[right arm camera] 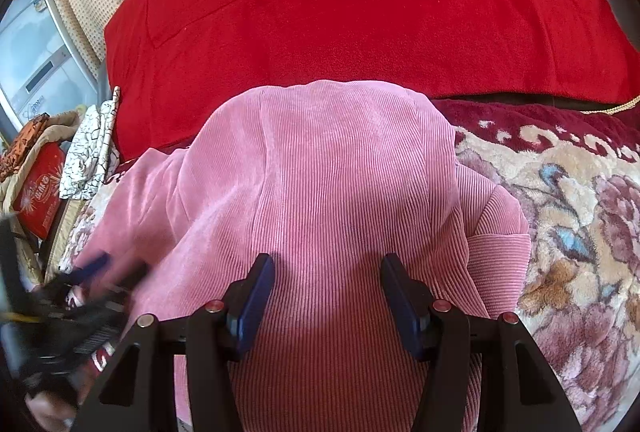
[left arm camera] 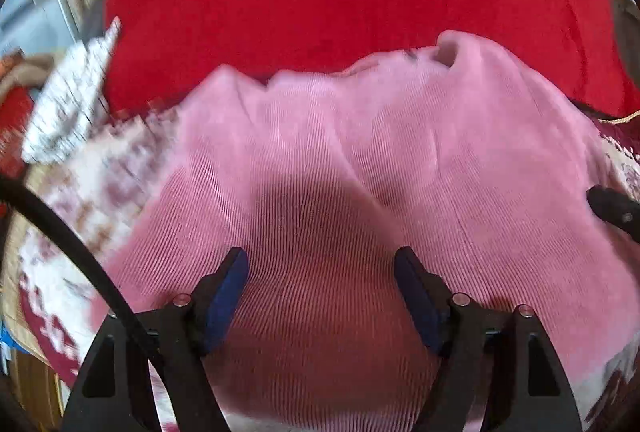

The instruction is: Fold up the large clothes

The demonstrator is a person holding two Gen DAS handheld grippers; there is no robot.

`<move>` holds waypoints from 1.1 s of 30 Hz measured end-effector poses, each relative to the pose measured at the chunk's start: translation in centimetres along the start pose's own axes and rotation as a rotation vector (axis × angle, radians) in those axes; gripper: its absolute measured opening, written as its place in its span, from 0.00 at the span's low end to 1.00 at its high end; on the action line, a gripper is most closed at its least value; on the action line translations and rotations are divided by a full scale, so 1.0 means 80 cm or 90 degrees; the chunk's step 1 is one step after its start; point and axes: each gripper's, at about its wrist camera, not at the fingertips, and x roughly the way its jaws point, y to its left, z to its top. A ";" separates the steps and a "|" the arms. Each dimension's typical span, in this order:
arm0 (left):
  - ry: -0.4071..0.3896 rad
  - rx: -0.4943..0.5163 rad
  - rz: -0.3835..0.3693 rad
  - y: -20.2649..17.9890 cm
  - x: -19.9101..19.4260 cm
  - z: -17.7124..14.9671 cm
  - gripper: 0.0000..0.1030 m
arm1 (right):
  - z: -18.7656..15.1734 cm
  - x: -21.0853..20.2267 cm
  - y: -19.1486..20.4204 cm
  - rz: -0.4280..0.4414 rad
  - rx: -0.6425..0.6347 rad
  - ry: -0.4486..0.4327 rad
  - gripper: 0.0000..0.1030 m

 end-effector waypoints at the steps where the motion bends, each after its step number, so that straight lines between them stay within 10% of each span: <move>1: -0.008 0.003 0.006 -0.001 -0.002 0.000 0.74 | 0.000 0.000 0.001 -0.003 -0.003 -0.001 0.59; 13: -0.146 -0.037 0.070 0.016 -0.057 0.012 0.74 | 0.012 -0.032 -0.009 0.027 0.026 -0.094 0.59; 19: -0.008 -0.060 0.090 0.033 0.001 0.011 0.74 | 0.015 0.014 -0.026 -0.016 0.056 -0.003 0.58; 33: -0.050 -0.047 0.125 0.027 -0.018 0.008 0.75 | 0.008 0.005 -0.025 -0.013 0.060 -0.018 0.58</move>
